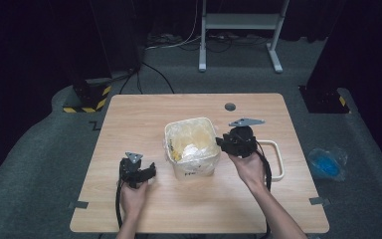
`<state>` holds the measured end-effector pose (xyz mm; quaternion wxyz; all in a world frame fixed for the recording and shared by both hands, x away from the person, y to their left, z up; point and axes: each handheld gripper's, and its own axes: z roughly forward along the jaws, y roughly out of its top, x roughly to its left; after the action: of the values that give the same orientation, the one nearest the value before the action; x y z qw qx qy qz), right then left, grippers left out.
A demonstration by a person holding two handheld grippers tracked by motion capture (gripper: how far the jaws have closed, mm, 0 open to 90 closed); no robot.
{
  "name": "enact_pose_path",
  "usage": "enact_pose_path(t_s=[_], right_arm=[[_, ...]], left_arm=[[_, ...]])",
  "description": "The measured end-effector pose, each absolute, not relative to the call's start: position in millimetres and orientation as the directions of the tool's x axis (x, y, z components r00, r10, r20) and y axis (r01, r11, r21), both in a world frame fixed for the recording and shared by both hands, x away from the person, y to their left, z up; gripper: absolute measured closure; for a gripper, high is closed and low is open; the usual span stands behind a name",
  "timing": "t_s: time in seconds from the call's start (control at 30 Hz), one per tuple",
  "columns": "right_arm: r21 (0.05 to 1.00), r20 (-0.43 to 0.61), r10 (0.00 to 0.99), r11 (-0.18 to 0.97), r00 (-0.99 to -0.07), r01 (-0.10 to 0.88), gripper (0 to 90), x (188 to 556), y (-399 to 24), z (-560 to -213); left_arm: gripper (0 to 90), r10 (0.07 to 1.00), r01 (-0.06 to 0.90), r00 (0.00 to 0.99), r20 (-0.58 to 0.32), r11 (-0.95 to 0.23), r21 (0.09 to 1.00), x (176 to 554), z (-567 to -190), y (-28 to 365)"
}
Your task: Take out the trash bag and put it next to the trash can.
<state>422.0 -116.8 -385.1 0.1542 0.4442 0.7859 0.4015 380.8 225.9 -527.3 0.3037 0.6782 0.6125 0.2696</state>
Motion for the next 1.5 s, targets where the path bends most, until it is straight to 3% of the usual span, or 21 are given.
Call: enact_pose_path(t_s=[0.8, 1.5], right_arm=[[0.773, 0.031, 0.818, 0.345, -0.574, 0.533, 90.0, 417.5, -102.1, -382.3], [0.781, 0.028, 0.802, 0.355, -0.597, 0.513, 90.0, 416.3, -94.6, -377.0]], left_arm=[[24.1, 0.995, 0.667, 0.104, -0.007, -0.065, 0.742, 380.8, -527.3, 226.1], [24.2, 0.994, 0.667, 0.106, -0.008, -0.065, 0.742, 380.8, -527.3, 226.3]])
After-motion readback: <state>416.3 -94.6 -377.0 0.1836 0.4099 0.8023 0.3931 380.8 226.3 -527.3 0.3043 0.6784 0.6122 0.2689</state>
